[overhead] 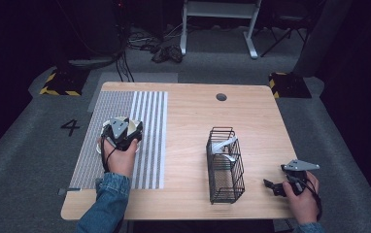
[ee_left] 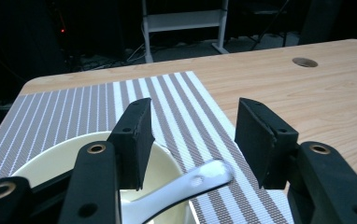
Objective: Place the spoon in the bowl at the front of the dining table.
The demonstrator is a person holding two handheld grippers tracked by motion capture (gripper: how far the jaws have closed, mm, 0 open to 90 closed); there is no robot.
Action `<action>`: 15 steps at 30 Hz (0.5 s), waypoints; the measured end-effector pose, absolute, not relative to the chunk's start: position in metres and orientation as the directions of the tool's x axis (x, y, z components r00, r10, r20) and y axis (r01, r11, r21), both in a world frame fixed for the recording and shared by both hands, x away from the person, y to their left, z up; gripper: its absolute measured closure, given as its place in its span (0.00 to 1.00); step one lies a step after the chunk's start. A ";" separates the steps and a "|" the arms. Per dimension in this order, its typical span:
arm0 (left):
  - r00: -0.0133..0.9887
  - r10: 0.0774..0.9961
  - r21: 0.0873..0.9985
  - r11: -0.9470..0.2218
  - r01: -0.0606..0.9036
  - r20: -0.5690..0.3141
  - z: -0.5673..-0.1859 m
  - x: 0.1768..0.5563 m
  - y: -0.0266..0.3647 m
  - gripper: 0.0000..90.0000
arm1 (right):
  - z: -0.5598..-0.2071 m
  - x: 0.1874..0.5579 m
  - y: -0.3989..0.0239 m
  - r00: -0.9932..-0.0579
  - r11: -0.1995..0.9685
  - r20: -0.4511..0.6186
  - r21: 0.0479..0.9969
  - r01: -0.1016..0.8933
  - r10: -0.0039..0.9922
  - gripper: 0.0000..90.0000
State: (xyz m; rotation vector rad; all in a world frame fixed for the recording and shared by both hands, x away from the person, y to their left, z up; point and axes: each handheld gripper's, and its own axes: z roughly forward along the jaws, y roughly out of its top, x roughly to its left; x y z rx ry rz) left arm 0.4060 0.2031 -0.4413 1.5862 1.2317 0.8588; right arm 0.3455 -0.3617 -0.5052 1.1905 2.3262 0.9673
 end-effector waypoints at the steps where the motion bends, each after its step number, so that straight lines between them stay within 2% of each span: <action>1: 0.260 0.965 0.945 -0.070 0.320 -0.017 -0.441 0.406 0.201 0.52 | -0.505 0.346 -0.362 -0.584 0.413 -0.003 0.710 0.570 0.812 0.00; 15: 0.286 0.958 0.958 -0.068 0.279 -0.015 -0.412 0.381 0.200 0.46 | -0.505 0.345 -0.362 -0.584 0.413 -0.003 0.710 0.570 0.812 0.00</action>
